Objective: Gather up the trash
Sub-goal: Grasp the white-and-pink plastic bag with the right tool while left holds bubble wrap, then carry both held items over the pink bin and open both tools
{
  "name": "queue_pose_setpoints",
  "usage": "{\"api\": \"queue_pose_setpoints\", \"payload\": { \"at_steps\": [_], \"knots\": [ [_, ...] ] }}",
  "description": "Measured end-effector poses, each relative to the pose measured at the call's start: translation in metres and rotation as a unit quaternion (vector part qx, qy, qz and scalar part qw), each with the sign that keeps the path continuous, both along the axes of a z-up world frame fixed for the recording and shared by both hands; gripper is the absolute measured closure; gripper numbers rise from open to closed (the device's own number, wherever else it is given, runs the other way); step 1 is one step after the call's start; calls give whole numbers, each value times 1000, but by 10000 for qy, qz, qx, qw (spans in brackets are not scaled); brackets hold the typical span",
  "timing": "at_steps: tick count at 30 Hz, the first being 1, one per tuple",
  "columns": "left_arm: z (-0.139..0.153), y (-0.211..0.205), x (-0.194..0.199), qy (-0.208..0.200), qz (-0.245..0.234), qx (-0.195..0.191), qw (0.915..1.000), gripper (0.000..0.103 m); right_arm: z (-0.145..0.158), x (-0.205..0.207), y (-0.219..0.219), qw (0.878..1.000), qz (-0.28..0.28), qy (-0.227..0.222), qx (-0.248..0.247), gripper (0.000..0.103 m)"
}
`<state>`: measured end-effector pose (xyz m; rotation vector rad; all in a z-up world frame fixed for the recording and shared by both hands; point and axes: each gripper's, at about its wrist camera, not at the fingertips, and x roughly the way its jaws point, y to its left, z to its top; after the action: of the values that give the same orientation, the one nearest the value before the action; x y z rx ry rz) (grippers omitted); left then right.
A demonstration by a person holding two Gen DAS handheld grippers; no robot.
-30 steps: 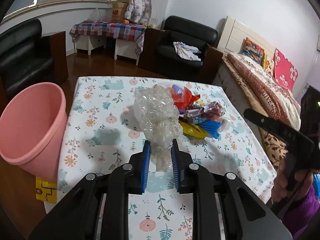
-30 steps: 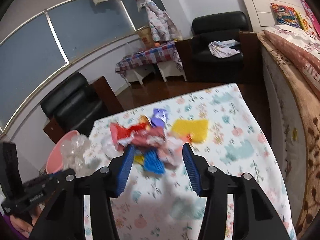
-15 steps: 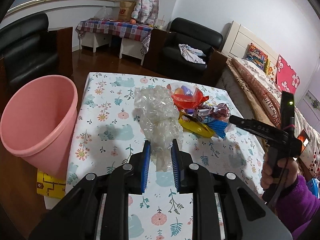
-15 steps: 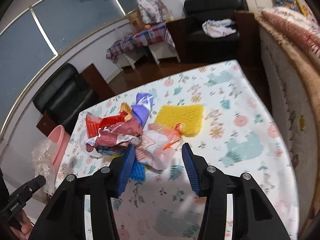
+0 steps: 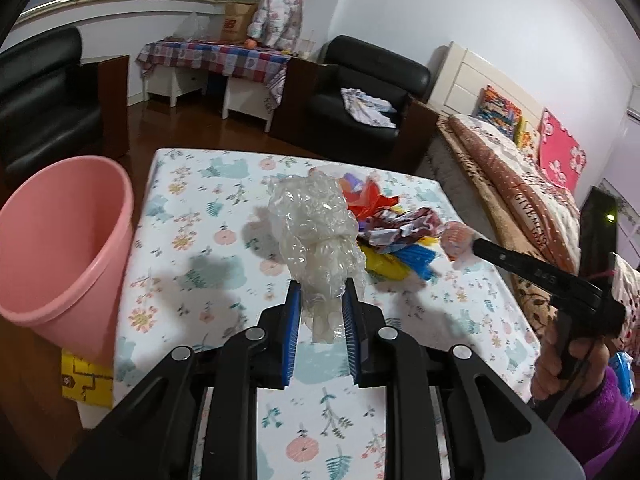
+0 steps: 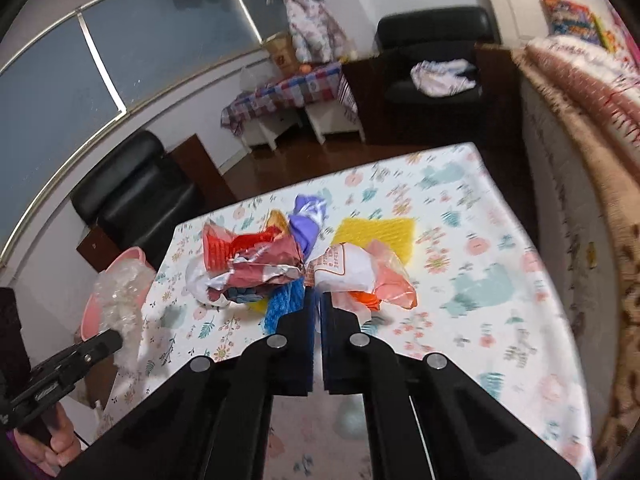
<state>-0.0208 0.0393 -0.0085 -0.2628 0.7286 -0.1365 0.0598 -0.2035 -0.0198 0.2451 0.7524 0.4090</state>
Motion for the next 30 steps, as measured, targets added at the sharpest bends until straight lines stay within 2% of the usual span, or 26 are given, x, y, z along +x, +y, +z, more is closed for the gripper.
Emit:
{"api": "queue_pose_setpoints", "payload": {
  "at_steps": [6, 12, 20, 27, 30],
  "knots": [
    [2, -3, -1, -123, -209, -95, 9997, 83, 29, -27, -20, 9993, -214, -253, 177, 101],
    [8, 13, -14, -290, -55, -110, 9995, 83, 57, -38, 5, 9982, 155, -492, 300, 101],
    [23, 60, -42, -504, 608, 93, 9968, 83, 80, -30, 101, 9886, 1315, -594, 439, 101],
    [35, 113, -63, -585, 1412, 304, 9878, 83, 87, -24, 206, 9667, 2435, -576, 537, 101],
    [33, 134, -65, -521, 1717, 291, 9833, 83, 81, -20, 243, 9599, 2708, -477, 541, 101]
  ]
}}
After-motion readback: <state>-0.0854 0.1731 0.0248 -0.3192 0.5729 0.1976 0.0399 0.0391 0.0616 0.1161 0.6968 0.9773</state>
